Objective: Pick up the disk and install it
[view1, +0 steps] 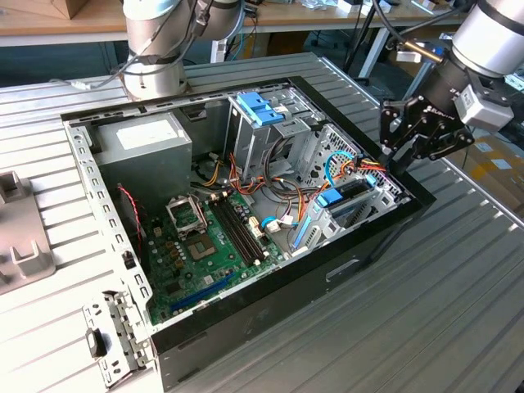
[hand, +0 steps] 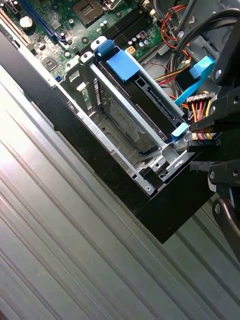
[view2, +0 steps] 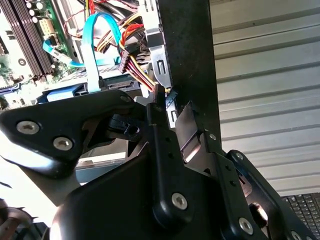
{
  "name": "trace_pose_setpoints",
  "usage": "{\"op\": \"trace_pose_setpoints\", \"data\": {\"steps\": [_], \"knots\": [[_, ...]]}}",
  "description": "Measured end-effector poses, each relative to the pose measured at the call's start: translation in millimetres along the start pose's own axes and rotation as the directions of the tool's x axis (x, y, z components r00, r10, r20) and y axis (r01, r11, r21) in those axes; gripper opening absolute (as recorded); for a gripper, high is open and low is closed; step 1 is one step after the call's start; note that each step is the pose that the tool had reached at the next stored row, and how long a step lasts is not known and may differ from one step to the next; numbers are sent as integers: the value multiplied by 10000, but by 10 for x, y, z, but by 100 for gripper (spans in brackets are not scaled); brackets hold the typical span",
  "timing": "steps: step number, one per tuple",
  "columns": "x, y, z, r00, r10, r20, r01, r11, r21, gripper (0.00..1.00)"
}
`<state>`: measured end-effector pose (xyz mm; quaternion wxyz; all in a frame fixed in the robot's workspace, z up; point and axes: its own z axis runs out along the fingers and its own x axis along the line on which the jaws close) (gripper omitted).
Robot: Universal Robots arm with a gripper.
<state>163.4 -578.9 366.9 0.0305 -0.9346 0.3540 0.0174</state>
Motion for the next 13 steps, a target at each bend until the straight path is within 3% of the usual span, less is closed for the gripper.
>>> {"op": "trace_pose_setpoints", "data": {"steps": [8,9,11,13], "knots": [[1,1,22,10000,8,-1,-8,10000,0,36],[1,1,23,10000,8,-1,-8,10000,0,35],[1,1,23,10000,8,-3,-8,10000,-2,22],[1,0,23,10000,8,-2,-8,10000,-1,18]]}}
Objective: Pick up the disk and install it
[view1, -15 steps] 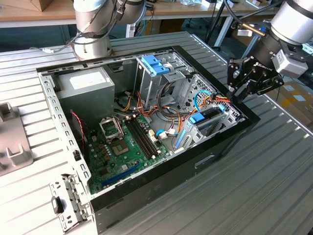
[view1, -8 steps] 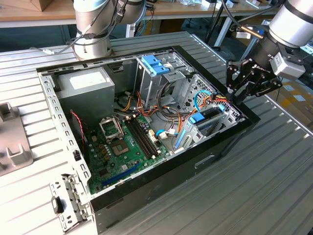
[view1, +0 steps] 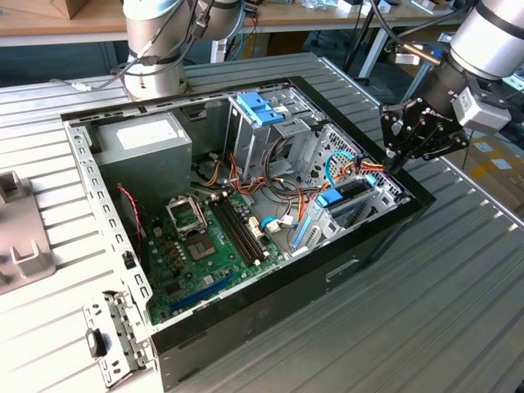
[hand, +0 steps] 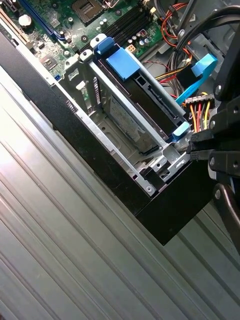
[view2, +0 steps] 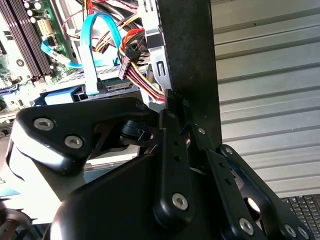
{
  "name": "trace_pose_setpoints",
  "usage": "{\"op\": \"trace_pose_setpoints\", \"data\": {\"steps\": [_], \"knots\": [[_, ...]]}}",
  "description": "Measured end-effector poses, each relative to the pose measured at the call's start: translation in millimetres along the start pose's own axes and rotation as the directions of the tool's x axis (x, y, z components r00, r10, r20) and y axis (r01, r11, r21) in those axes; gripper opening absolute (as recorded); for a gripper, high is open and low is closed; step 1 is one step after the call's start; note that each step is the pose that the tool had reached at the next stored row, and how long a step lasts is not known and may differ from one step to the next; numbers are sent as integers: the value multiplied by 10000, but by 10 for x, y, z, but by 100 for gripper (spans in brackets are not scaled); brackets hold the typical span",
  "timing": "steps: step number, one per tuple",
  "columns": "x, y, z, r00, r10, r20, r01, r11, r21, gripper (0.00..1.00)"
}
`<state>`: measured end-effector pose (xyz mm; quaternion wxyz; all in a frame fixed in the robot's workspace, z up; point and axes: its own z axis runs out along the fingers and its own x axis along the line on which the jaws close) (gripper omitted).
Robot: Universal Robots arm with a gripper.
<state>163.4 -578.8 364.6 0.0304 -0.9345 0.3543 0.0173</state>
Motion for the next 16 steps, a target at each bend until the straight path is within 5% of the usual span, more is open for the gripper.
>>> {"op": "trace_pose_setpoints", "data": {"steps": [8,16], "knots": [[-3,3,3,10000,0,12,0,10000,14,18],[-120,66,-1,10000,-1,61,0,10000,75,18]]}}
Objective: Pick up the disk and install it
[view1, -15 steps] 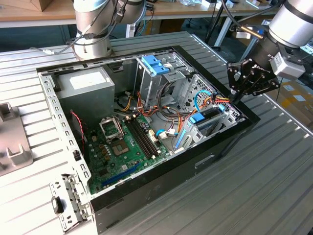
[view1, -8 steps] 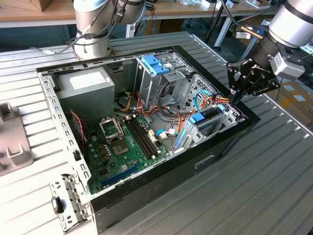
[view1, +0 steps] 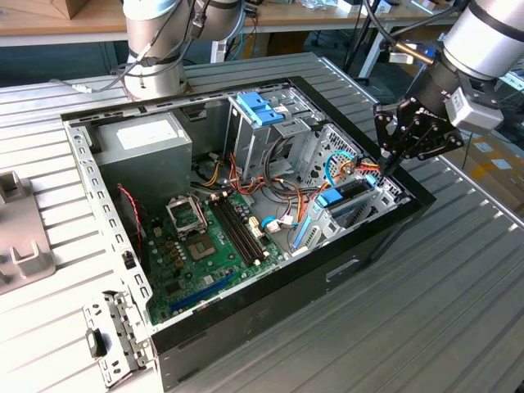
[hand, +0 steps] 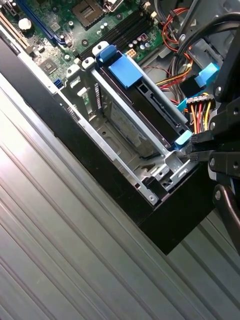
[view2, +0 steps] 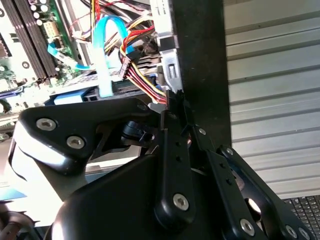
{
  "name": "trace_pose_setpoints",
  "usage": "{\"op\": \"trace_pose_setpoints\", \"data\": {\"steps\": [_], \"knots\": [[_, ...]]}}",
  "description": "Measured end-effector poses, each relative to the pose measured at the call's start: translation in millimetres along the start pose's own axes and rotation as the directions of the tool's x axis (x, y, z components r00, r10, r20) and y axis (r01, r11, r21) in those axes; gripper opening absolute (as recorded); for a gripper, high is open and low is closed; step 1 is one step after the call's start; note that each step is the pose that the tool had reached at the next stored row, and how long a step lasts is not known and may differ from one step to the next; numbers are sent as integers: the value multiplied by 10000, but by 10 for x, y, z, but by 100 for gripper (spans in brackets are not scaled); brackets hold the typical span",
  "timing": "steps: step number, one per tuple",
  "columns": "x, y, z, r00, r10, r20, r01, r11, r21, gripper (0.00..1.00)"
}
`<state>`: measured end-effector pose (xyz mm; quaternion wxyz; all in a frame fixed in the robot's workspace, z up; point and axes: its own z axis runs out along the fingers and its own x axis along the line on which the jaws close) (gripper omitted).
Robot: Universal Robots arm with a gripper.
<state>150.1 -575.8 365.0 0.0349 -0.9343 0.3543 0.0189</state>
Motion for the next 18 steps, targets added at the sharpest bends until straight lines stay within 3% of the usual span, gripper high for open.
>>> {"op": "trace_pose_setpoints", "data": {"steps": [10,14,18], "knots": [[-209,186,29,10000,53,23,-53,10000,38,18],[-243,215,68,9990,448,1,-448,9990,60,18],[-267,237,105,9955,949,-20,-948,9954,94,18]]}}
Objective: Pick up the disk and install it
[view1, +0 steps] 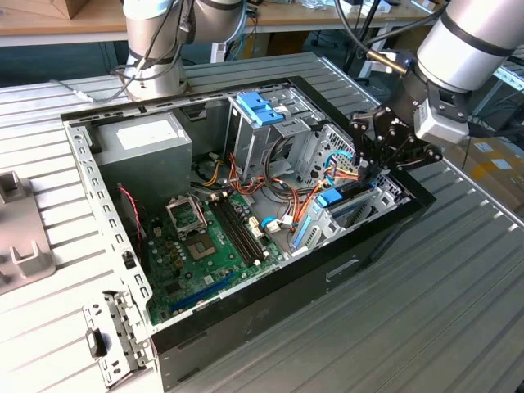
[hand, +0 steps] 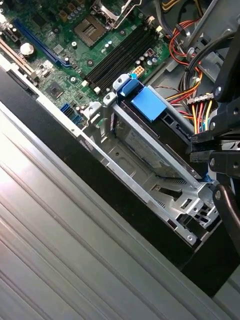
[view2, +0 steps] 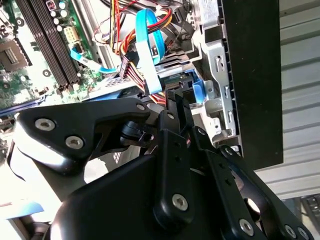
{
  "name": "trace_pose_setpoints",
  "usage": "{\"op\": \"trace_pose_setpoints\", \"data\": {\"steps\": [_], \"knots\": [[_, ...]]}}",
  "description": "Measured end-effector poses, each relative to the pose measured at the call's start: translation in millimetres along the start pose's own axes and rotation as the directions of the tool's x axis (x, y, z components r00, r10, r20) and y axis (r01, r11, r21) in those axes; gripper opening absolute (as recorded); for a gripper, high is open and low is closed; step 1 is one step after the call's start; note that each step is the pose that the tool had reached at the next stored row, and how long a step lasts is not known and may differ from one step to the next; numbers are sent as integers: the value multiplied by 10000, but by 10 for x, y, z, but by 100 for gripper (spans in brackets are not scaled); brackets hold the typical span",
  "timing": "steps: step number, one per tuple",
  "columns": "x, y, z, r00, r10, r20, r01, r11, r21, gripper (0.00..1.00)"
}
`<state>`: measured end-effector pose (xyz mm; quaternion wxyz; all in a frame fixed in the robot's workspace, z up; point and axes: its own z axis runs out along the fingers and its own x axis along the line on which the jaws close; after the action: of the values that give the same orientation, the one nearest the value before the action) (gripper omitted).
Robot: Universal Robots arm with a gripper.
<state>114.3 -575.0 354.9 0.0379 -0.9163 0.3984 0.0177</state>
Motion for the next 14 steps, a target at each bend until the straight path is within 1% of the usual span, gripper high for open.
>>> {"op": "trace_pose_setpoints", "data": {"steps": [5,7,9,11,12,13,14], "knots": [[-23,11,10,9996,299,-18,-299,9996,20,18],[-24,12,11,9987,508,-29,-508,9987,33,18],[-24,12,14,9956,936,-52,-935,9956,61,18],[-24,12,17,9925,1224,-66,-1223,9925,81,18],[-24,12,19,9894,1447,-76,-1446,9894,96,18],[-24,12,21,9856,1688,-87,-1687,9856,114,18],[-24,12,25,9799,1992,-100,-1991,9799,136,18]]}}
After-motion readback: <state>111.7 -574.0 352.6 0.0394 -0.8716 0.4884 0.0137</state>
